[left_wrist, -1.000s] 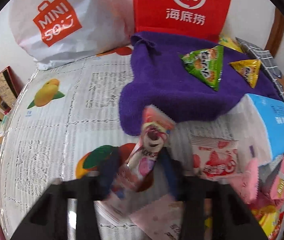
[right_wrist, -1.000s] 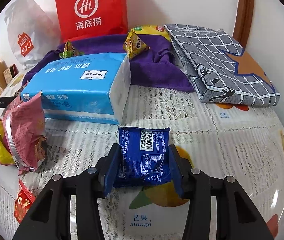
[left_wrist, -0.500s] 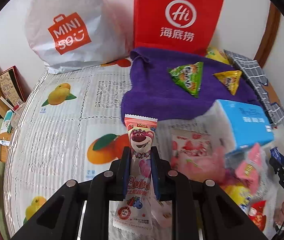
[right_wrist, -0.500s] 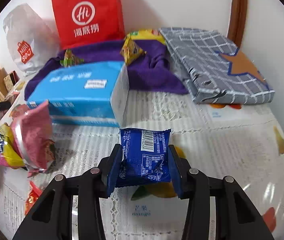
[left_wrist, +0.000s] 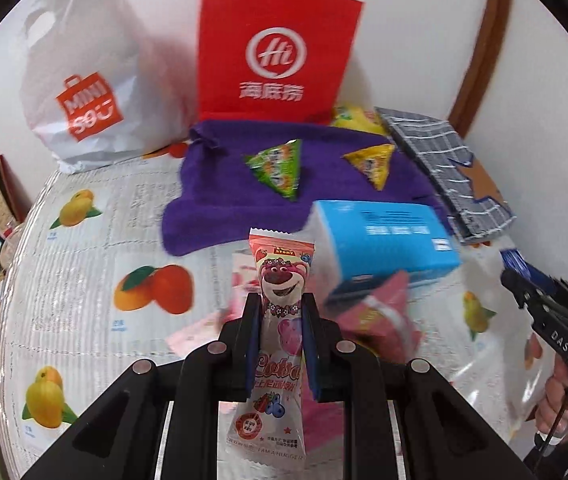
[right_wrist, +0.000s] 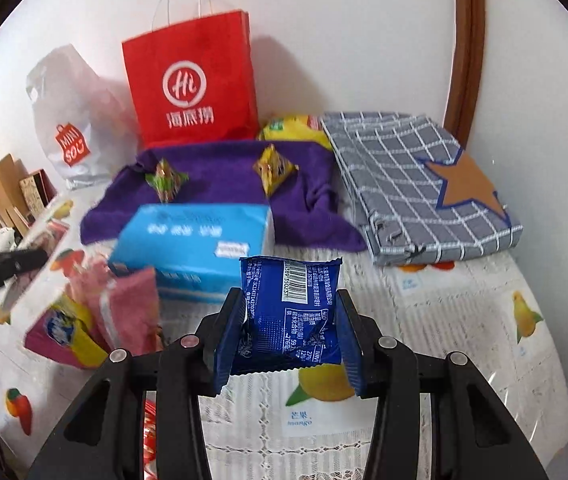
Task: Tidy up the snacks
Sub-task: 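Carry the candy stick and biscuit packet over the purple towel with both grippers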
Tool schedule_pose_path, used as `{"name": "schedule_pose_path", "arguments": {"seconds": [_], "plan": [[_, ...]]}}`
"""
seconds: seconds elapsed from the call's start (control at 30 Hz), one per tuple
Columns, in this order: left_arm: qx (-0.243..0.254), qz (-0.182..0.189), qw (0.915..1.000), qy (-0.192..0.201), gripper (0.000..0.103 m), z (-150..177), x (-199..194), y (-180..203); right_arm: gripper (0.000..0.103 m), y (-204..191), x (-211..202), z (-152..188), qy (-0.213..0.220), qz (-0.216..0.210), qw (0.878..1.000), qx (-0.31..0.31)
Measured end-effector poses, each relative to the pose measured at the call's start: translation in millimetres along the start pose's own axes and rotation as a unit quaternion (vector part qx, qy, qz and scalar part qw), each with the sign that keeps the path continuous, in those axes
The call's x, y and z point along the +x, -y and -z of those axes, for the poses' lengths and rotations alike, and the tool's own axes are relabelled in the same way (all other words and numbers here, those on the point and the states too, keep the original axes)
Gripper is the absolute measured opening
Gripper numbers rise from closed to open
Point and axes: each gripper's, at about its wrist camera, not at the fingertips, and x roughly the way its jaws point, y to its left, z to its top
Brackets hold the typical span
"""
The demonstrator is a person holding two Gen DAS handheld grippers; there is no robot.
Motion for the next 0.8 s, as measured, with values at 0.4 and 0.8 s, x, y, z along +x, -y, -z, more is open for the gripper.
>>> {"name": "schedule_pose_path", "arguments": {"seconds": [0.4, 0.8], "plan": [[0.017, 0.028, 0.9994, 0.008, 0.019, -25.1, -7.5, 45.5, 0.045, -11.2, -12.5, -42.9, 0.021, -0.005, 1.0, -0.011], [0.024, 0.023, 0.9993, 0.019, 0.019, -80.3, -3.4, 52.3, 0.045, -19.7, 5.3, -102.3, 0.034, -0.015, 0.999, -0.026]]}}
